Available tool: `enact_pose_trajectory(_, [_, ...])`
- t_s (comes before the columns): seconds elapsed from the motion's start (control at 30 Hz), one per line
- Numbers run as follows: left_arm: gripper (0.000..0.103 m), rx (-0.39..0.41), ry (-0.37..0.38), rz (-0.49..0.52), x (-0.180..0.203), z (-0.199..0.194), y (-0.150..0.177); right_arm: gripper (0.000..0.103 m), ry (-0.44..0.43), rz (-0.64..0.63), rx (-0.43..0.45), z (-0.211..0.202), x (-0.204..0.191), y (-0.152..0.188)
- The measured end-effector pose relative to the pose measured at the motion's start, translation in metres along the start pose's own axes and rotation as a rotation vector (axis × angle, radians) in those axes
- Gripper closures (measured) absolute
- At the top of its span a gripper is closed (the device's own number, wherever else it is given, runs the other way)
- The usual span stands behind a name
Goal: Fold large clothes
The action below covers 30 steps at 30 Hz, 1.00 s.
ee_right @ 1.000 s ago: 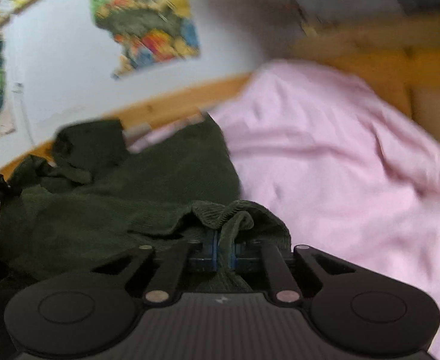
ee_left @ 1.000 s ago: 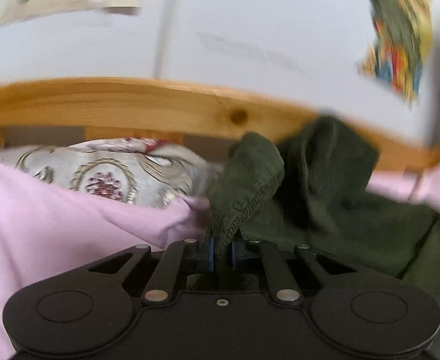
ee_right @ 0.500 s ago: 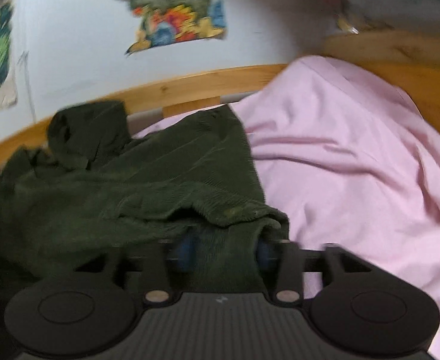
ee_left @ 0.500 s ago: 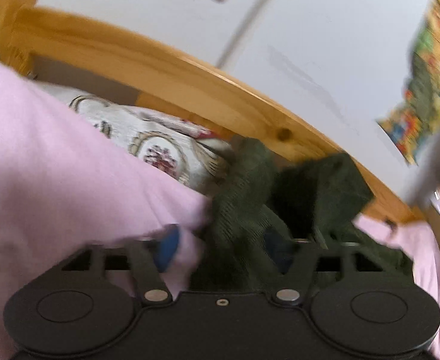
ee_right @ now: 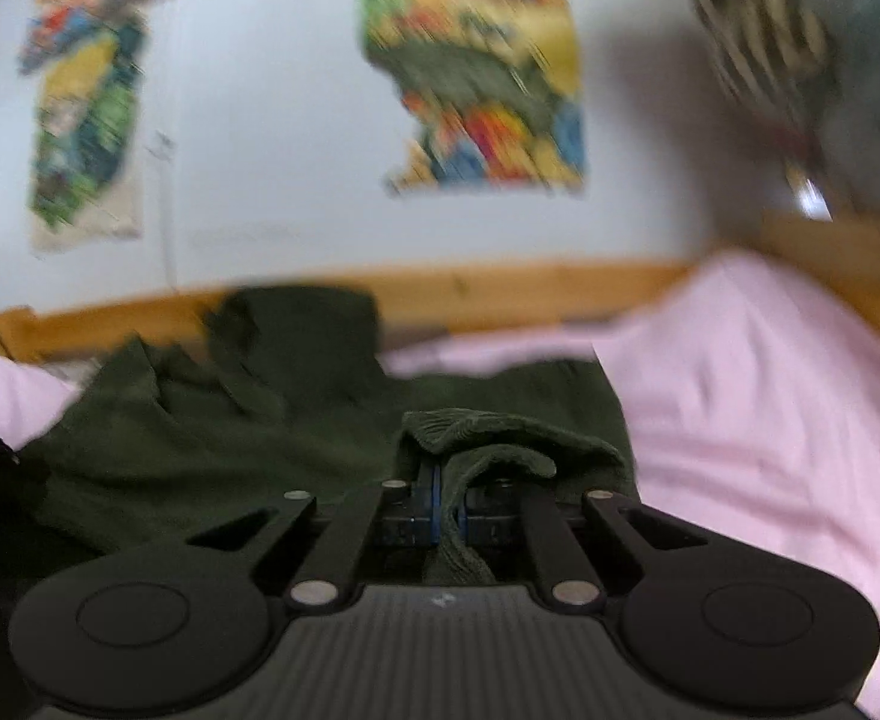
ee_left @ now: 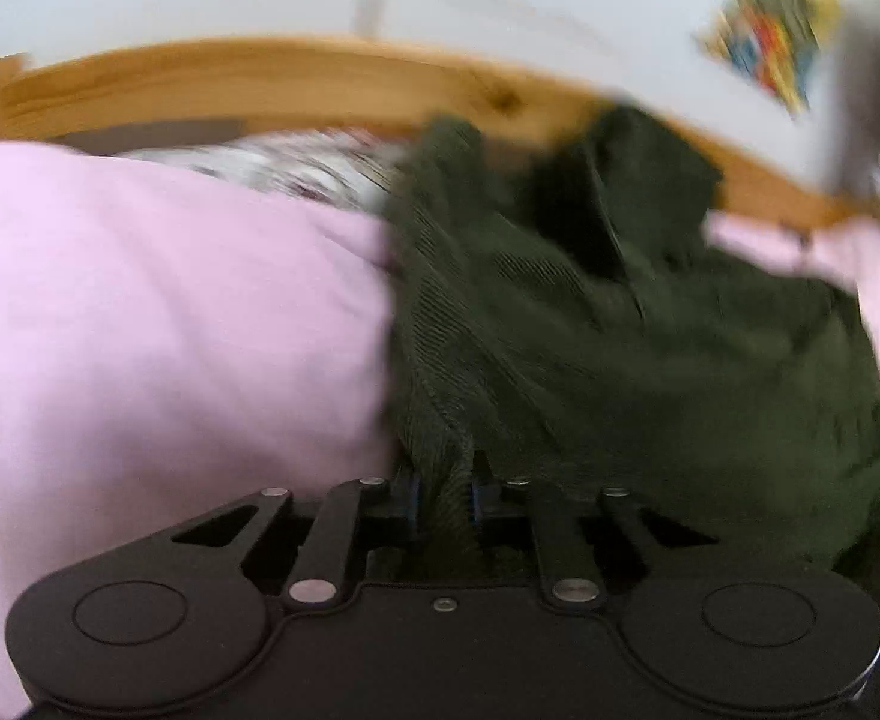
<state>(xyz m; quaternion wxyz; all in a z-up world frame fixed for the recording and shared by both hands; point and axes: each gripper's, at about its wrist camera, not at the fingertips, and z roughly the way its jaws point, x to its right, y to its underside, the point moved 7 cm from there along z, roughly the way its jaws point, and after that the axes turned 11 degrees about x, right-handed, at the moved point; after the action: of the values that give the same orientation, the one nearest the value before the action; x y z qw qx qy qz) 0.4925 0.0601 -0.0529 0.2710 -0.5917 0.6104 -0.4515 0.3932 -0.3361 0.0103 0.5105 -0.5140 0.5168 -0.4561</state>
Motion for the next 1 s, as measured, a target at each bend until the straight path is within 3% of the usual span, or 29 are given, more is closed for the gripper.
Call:
enact_pose_trajectory(0.07, [0.089, 0.044, -0.008, -0.076, -0.021, -0.009, -0.001, 0.098, 0.020, -0.022, -0.054, 0.009, 0.001, 0.012])
enact_pose_trajectory(0.17, [0.088, 0.027, -0.001, -0.145, -0.039, -0.003, 0.012, 0.097, 0.068, 0.032, -0.307, 0.027, 0.020, 0.070])
enact_pose_trajectory(0.2, [0.085, 0.022, 0.017, -0.164, -0.042, 0.001, 0.014, 0.096, 0.073, 0.077, -0.349, 0.026, 0.027, 0.083])
enact_pose_trajectory(0.23, [0.082, 0.023, 0.020, -0.175, -0.044, 0.001, 0.014, 0.095, 0.074, 0.111, -0.349, 0.023, 0.031, 0.087])
enact_pose_trajectory(0.3, [0.074, 0.029, 0.021, -0.167, -0.039, -0.003, 0.009, 0.081, 0.071, 0.152, -0.305, 0.014, 0.036, 0.083])
enact_pose_trajectory(0.33, [0.071, 0.036, 0.014, -0.139, -0.035, -0.006, 0.007, 0.063, 0.079, 0.163, -0.288, 0.012, 0.038, 0.080])
enact_pose_trajectory(0.37, [0.059, 0.044, 0.007, -0.092, -0.030, -0.010, 0.003, 0.049, 0.078, 0.177, -0.270, 0.010, 0.039, 0.078])
enact_pose_trajectory(0.47, [0.024, 0.103, 0.025, 0.001, -0.017, -0.018, -0.012, 0.040, 0.060, 0.242, -0.248, 0.012, 0.040, 0.079])
enact_pose_trajectory(0.5, [0.020, 0.132, 0.028, 0.028, -0.011, -0.018, -0.019, 0.040, 0.062, 0.249, -0.255, 0.013, 0.040, 0.083])
enact_pose_trajectory(0.6, [0.018, 0.170, -0.004, 0.079, 0.004, 0.000, -0.041, 0.035, 0.103, 0.213, -0.287, 0.013, 0.041, 0.093])
enact_pose_trajectory(0.67, [0.018, 0.178, -0.049, 0.096, 0.010, 0.024, -0.053, 0.013, 0.167, 0.158, -0.320, 0.011, 0.043, 0.103])
enact_pose_trajectory(0.7, [0.018, 0.180, -0.083, 0.110, 0.012, 0.038, -0.057, 0.009, 0.194, 0.141, -0.332, 0.011, 0.046, 0.108])
enact_pose_trajectory(0.83, [0.014, 0.154, -0.313, 0.222, 0.004, 0.089, -0.057, 0.004, 0.204, 0.116, -0.333, 0.012, 0.050, 0.122])
enact_pose_trajectory(0.9, [0.007, 0.201, -0.354, 0.249, 0.005, 0.099, -0.054, 0.002, 0.219, 0.078, -0.333, 0.014, 0.046, 0.123])
enact_pose_trajectory(1.0, [0.007, 0.217, -0.384, 0.272, 0.008, 0.102, -0.052, 0.002, 0.216, 0.104, -0.302, 0.004, 0.046, 0.113])
